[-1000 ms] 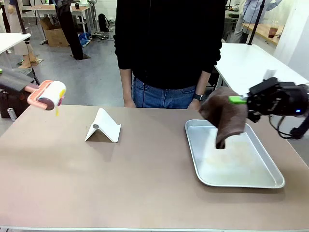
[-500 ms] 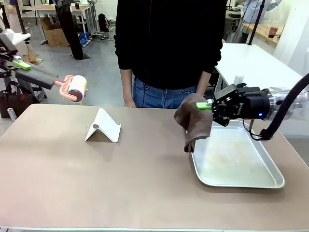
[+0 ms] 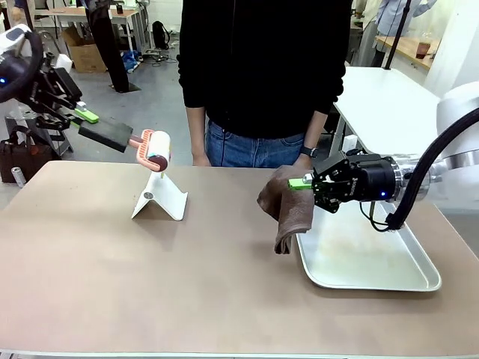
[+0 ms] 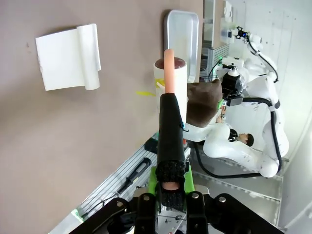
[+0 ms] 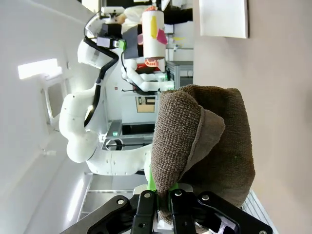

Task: Clean the surface of the table.
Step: Return the Lint Roller and towel to their original positions.

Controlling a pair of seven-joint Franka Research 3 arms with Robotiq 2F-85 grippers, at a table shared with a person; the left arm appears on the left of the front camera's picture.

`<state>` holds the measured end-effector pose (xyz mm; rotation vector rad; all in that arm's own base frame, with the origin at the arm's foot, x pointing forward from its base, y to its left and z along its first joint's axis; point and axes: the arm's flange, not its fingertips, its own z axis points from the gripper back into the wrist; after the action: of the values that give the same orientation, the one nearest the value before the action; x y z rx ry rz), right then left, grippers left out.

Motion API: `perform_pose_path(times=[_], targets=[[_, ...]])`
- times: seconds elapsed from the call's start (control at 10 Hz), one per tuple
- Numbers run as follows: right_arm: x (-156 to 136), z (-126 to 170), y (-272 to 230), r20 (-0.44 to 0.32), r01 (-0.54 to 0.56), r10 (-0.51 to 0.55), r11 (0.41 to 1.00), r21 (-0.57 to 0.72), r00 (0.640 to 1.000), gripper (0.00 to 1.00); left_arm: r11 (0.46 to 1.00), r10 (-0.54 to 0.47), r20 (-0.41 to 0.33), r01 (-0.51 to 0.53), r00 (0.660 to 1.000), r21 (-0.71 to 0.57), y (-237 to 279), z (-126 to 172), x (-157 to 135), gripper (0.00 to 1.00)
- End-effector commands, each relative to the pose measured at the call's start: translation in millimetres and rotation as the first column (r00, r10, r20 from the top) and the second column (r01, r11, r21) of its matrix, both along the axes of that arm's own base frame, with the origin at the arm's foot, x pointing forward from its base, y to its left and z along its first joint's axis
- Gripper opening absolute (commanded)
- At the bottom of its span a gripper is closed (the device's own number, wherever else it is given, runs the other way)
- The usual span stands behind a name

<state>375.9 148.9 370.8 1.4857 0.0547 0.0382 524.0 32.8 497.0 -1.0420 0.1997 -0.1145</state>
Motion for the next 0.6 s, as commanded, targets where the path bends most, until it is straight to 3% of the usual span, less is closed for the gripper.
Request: perform_pose_path(times=[0.0,0.3,0.5], targets=[[2.9,-4.4,2.5,0.018,-0.012,0.011,1.0,0.018,1.0,0.08,0.999,-0.019,-0.013,0.02,1.0,0.03,-11.2,-12.1,4.0,0.22],[-0.1,-4.5,0.9,-0.009,-0.004,0.004,1.0,0.0,1.0,0.08,0.999,-0.012,-0.033,0.014,0.999,0.036,-17.0,-27.3,19.1,0.22],[-0.1,-4.5,0.9,-0.009,-0.004,0.004,1.0,0.0,1.0,0.08,0.999,-0.02,-0.023,0.021,1.0,0.03,-17.5,-24.2,11.4,0.22]])
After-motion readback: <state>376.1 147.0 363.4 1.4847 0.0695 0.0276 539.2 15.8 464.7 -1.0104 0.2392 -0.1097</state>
